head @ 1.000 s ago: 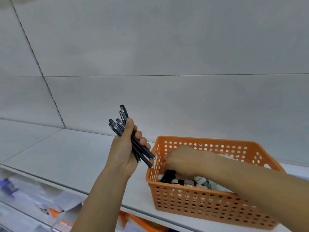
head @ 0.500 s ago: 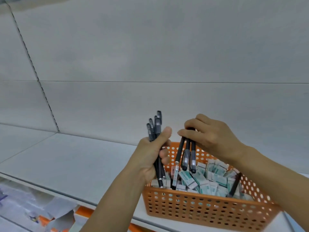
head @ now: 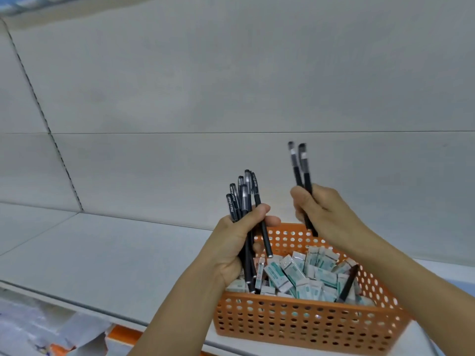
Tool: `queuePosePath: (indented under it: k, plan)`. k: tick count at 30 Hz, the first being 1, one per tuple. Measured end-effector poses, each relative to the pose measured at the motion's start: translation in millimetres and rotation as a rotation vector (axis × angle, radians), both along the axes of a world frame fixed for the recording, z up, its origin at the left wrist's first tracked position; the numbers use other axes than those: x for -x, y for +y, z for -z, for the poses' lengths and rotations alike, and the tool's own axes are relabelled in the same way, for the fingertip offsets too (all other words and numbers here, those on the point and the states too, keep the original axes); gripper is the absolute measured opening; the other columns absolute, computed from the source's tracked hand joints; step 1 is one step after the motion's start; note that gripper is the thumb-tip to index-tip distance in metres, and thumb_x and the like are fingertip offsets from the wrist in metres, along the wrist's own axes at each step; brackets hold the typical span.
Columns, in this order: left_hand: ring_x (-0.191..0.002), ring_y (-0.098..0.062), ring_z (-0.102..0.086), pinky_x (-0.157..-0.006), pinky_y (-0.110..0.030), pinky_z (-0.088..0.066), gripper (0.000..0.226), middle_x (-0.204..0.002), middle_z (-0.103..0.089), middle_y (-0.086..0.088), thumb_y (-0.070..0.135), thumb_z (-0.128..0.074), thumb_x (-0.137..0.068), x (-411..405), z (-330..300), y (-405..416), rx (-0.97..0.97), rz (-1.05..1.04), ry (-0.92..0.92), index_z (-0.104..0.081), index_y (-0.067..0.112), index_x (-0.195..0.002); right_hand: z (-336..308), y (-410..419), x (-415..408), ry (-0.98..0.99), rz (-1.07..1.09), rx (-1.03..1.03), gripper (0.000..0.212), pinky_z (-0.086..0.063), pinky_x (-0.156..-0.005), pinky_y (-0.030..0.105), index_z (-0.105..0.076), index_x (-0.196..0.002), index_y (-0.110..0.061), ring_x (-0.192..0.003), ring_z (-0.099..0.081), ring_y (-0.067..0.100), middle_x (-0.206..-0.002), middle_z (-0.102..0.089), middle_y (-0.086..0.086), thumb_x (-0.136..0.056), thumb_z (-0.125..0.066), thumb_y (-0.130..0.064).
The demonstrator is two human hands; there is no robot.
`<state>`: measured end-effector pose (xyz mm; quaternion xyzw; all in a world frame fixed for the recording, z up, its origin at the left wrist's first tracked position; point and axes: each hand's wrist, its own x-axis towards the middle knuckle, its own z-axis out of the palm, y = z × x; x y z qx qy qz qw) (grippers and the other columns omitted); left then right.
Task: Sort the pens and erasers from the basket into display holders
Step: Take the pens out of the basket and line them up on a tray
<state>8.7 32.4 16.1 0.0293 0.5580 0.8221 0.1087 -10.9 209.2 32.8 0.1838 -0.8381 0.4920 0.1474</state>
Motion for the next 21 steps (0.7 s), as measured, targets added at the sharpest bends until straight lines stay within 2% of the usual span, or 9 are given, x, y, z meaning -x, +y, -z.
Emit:
queuePosePath:
  k: [2,4,7,9,11,15,18,20,21]
  plan:
    - [-0.072,-0.023,-0.056,-0.063,-0.029,-0.051,0.017,-0.088,-0.073,-0.012,0.024,-0.069,-0.082,3,0,5,-0.026,-0.088,0.017,-0.076,0.008,-0.081,-2,-11,-9,-0.094,-0.115,0.015,0.041,-0.036,-0.048,0.016,-0.052,-0.076,-0.014,-0.046,-0.042,0.002,-0.057,-0.049,-0.004,-0.098,-0.035,-0.044]
    - [-0.075,-0.025,-0.057,-0.071,-0.035,-0.052,0.023,-0.084,-0.070,-0.014,0.024,-0.063,-0.089,6,1,9,-0.085,-0.127,0.017,-0.077,0.007,-0.080,-2,-22,-15,-0.181,-0.201,0.019,0.044,-0.036,-0.048,0.012,-0.059,-0.081,-0.016,-0.043,-0.044,-0.001,-0.055,-0.049,-0.003,-0.100,-0.032,-0.044]
    - [-0.074,-0.028,-0.064,-0.075,-0.042,-0.056,0.036,-0.089,-0.069,-0.018,0.029,-0.064,-0.087,8,3,12,-0.190,-0.111,-0.037,-0.070,-0.003,-0.103,-4,-28,-14,-0.286,-0.265,0.000,0.053,-0.031,-0.043,0.011,-0.048,-0.067,-0.012,-0.040,-0.038,0.002,-0.052,-0.045,0.001,-0.101,-0.030,-0.048]
    - [-0.088,-0.030,-0.071,-0.072,-0.043,-0.060,0.039,-0.105,-0.071,-0.017,0.029,-0.065,-0.082,5,3,12,-0.247,-0.049,-0.050,-0.070,-0.001,-0.106,-7,-28,-12,-0.349,-0.315,-0.045,0.054,-0.027,-0.040,0.014,-0.040,-0.066,-0.011,-0.041,-0.028,0.007,-0.051,-0.035,0.000,-0.101,-0.028,-0.050]
    - [-0.101,-0.028,-0.070,-0.080,-0.047,-0.059,0.034,-0.113,-0.071,-0.015,0.027,-0.065,-0.079,3,3,10,-0.286,0.018,-0.032,-0.072,0.004,-0.104,-10,-25,-11,-0.428,-0.364,-0.093,0.056,-0.026,-0.042,0.018,-0.039,-0.064,-0.013,-0.045,-0.026,0.010,-0.053,-0.033,-0.001,-0.099,-0.027,-0.056]
    - [-0.104,-0.029,-0.068,-0.098,-0.054,-0.049,0.026,-0.113,-0.070,-0.017,0.024,-0.067,-0.080,1,-2,7,-0.221,-0.001,0.023,-0.075,0.006,-0.097,-12,-27,-13,-0.487,-0.328,-0.108,0.066,-0.025,-0.045,0.024,-0.043,-0.056,-0.017,-0.046,-0.027,0.012,-0.053,-0.035,0.000,-0.093,-0.022,-0.067]
    - [-0.105,-0.028,-0.069,-0.095,-0.047,-0.052,0.026,-0.113,-0.070,-0.016,0.015,-0.062,-0.089,4,-15,4,-0.317,-0.105,0.076,-0.063,0.003,-0.113,-1,-35,-13,-0.297,0.034,0.087,0.069,-0.042,-0.060,0.027,-0.063,-0.069,-0.021,-0.058,-0.051,0.011,-0.064,-0.057,-0.001,-0.094,-0.017,-0.066]
    - [-0.101,-0.027,-0.070,-0.087,-0.045,-0.056,0.026,-0.111,-0.072,-0.013,0.012,-0.060,-0.091,5,-24,1,-0.327,-0.119,0.168,-0.059,0.008,-0.116,11,-39,-15,-0.344,0.141,0.460,0.069,-0.049,-0.087,0.034,-0.064,-0.100,-0.017,-0.091,-0.064,0.015,-0.097,-0.068,0.002,-0.091,-0.019,-0.068]
    - [-0.101,-0.028,-0.070,-0.085,-0.043,-0.058,0.029,-0.111,-0.072,-0.012,0.011,-0.061,-0.088,5,-28,3,-0.325,-0.126,0.205,-0.058,0.009,-0.117,18,-44,-17,-0.432,0.057,0.727,0.071,-0.048,-0.098,0.039,-0.062,-0.113,-0.014,-0.104,-0.064,0.020,-0.111,-0.068,0.006,-0.090,-0.022,-0.069]
